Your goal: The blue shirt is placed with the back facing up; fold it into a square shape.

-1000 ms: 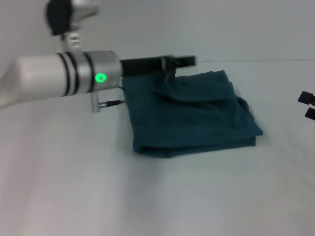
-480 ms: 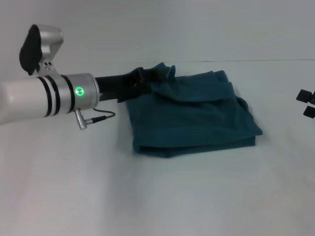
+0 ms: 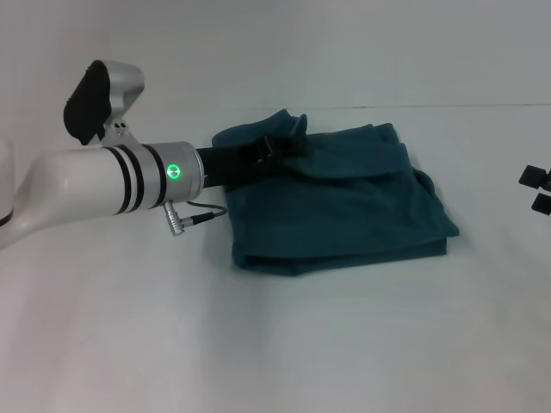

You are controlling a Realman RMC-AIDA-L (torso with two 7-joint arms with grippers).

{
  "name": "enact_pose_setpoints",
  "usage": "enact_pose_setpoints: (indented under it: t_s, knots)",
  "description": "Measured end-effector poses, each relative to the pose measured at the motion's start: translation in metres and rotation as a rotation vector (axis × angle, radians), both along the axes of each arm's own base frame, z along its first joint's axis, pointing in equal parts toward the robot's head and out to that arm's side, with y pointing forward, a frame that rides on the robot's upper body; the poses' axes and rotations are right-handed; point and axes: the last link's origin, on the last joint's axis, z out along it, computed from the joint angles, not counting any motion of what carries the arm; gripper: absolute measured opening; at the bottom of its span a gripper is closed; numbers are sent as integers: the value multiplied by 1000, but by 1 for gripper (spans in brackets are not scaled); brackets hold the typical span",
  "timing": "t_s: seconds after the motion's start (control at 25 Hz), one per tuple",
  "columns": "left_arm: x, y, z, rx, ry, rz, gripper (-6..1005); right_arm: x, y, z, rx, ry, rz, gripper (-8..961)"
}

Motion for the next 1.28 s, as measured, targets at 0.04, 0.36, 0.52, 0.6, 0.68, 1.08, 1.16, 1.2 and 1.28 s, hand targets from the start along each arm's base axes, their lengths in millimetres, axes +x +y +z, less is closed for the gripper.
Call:
enact_pose_setpoints:
  t_s: [0.04,0.36,0.52,0.6,0.68,1.08,1.16,1.2,1.28]
  knots:
    - [0,1,-1,-1,2,3,604,0,0,0,-1,0,0,927]
    - [3,6,-6,34,29,-1,551,0,0,-1,-1,-1,1,927]
    - [7,7,-6,48,13,-16,404,0,0,-2,-1,-3,1,927]
    - [9,7,-5,54,-2,-24,249,0,0,-2,-1,-3,1,927]
    - [12,7,-5,54,-15,-31,122,0,0,-2,0,-5,4,927]
    - [58,18,-5,65,-131,-137,24,0,-1,-4,0,-7,5,928]
    - [68,19,-7,64,-124,-181,61,0,-1,-4,0,-7,5,928]
    - [74,19,-7,69,-125,-218,80,0,-1,-4,0,-7,5,928]
    - [83,18,-5,84,-147,-280,117,0,-1,-5,0,-6,5,928]
